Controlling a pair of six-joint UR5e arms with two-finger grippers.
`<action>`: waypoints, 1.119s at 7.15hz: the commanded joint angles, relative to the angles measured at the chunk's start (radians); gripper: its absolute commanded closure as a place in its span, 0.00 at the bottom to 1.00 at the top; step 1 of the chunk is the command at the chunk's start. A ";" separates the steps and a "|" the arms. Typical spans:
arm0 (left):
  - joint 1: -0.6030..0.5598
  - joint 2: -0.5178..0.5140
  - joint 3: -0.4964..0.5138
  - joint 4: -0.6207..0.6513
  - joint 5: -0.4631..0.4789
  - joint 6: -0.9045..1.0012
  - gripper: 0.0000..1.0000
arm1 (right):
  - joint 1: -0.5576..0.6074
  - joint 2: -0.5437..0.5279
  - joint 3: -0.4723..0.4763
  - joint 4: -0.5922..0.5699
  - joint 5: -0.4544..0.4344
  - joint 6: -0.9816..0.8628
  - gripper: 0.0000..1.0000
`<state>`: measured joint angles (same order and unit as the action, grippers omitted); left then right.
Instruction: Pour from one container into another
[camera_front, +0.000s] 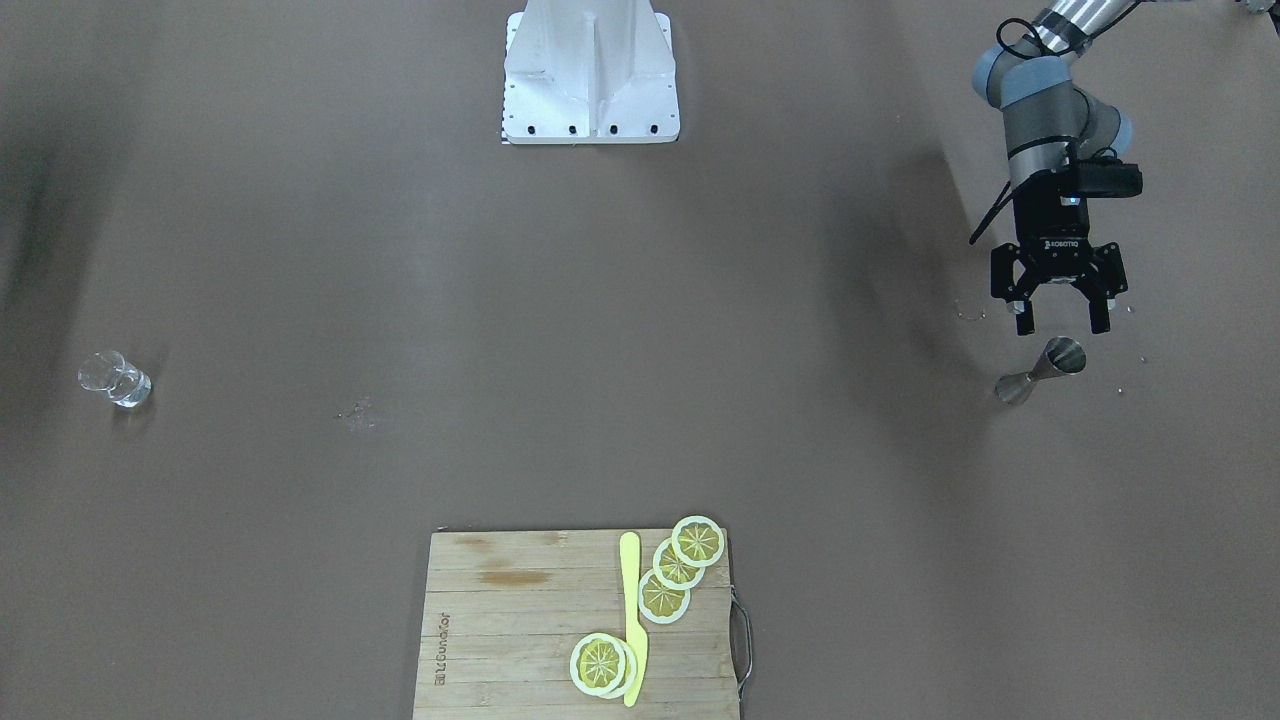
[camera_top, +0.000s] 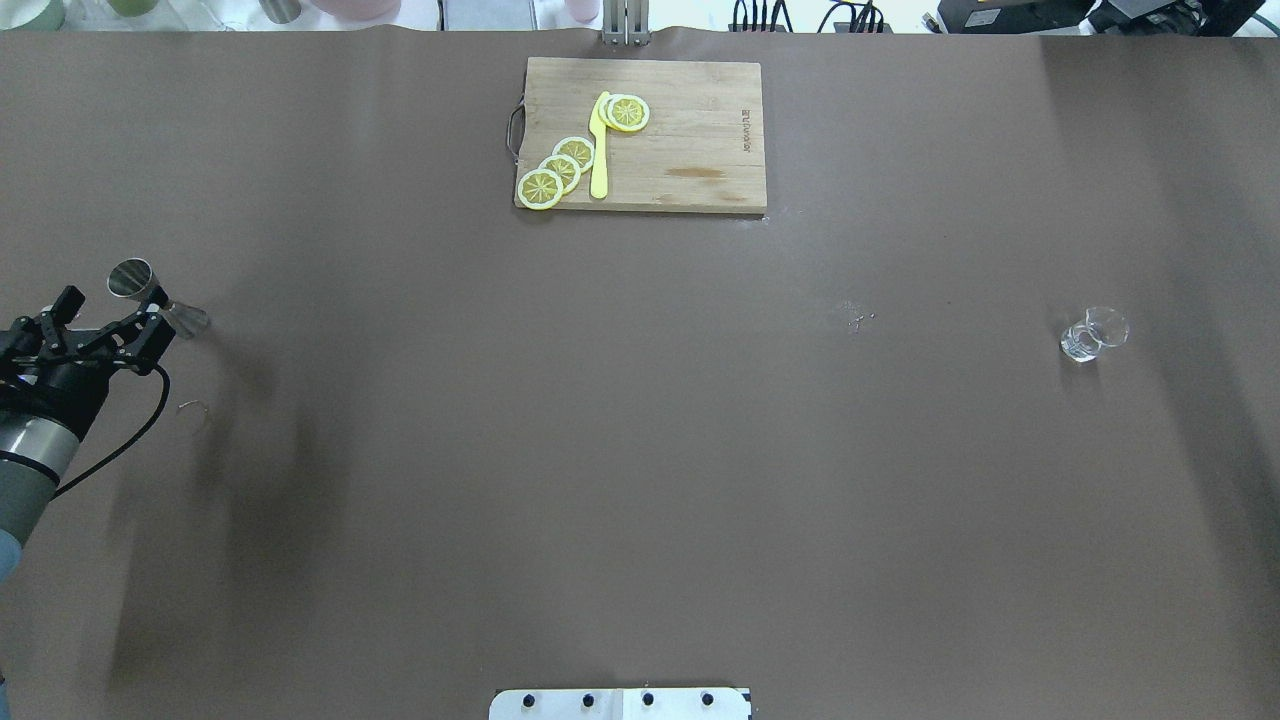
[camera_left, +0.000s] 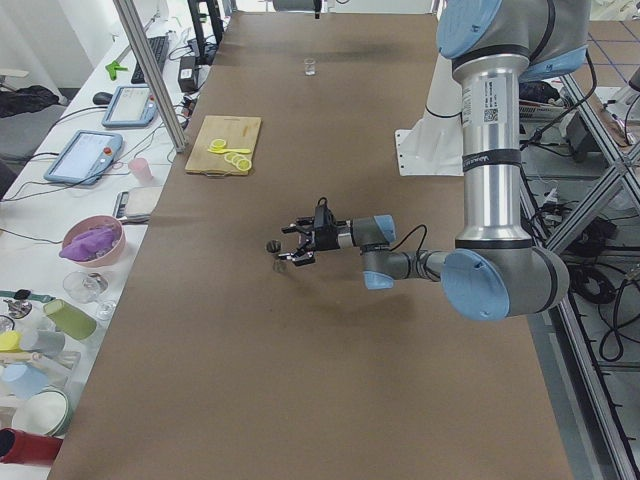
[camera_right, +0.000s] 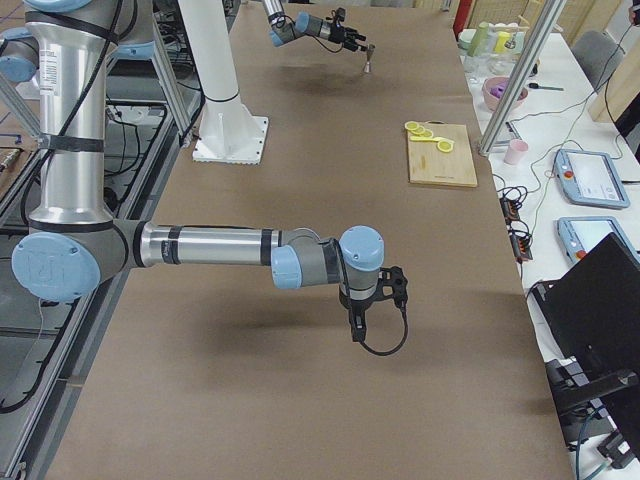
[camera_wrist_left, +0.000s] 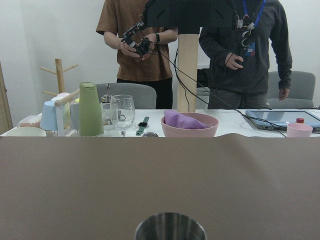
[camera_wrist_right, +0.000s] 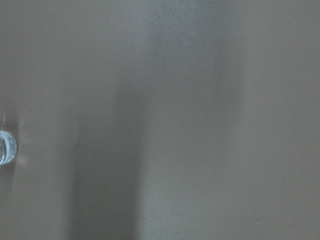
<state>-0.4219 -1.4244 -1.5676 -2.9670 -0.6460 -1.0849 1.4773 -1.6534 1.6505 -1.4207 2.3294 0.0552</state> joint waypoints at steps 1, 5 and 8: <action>0.000 0.048 -0.101 0.013 -0.010 0.060 0.03 | 0.001 -0.002 0.006 0.000 0.008 0.003 0.00; -0.024 0.052 -0.230 0.089 -0.090 0.131 0.03 | 0.009 -0.005 0.026 -0.003 0.050 0.005 0.00; -0.055 0.038 -0.325 0.248 -0.203 0.132 0.03 | 0.009 0.001 0.040 0.000 0.078 0.011 0.00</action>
<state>-0.4685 -1.3787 -1.8570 -2.7838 -0.7979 -0.9536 1.4864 -1.6530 1.6736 -1.4208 2.4070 0.0651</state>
